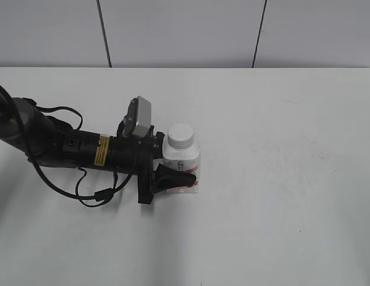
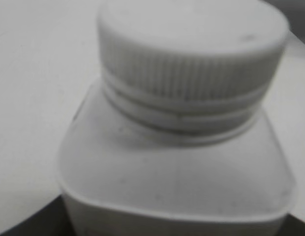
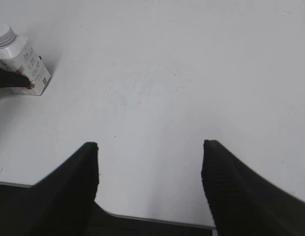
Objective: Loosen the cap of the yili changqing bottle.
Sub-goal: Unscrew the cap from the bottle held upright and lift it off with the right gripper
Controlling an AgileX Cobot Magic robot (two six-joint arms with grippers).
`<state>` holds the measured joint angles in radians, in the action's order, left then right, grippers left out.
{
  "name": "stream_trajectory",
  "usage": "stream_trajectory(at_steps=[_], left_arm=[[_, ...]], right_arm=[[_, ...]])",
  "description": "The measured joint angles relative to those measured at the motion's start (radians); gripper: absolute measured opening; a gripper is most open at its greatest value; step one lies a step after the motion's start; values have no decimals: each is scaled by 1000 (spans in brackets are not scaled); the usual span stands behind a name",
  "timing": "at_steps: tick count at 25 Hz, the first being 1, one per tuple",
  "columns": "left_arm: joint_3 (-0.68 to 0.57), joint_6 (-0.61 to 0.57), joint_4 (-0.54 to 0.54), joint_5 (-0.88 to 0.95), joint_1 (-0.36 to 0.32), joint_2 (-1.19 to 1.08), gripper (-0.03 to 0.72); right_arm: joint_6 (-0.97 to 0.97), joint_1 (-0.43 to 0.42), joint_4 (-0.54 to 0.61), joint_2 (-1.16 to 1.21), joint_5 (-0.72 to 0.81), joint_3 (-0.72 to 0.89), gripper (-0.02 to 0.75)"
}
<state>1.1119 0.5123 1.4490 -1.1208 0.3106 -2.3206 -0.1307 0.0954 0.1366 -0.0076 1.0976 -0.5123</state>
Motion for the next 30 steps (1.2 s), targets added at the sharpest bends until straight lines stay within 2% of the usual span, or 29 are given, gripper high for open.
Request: stream_trajectory(at_steps=[8,13,23,30], left_arm=[[0,0,6,-1,0,0,419],[0,0,19,-5,0,0,419],[0,0,30,-8,0,0,419],[0,0,30,-8,0,0,419]], right_arm=[[3,0,0,0,0,0,522],[75,0,8,15,-25,-6,522],[95,0,181,297,-91,-8,522],[59,0,183,516,-114,-25,522]])
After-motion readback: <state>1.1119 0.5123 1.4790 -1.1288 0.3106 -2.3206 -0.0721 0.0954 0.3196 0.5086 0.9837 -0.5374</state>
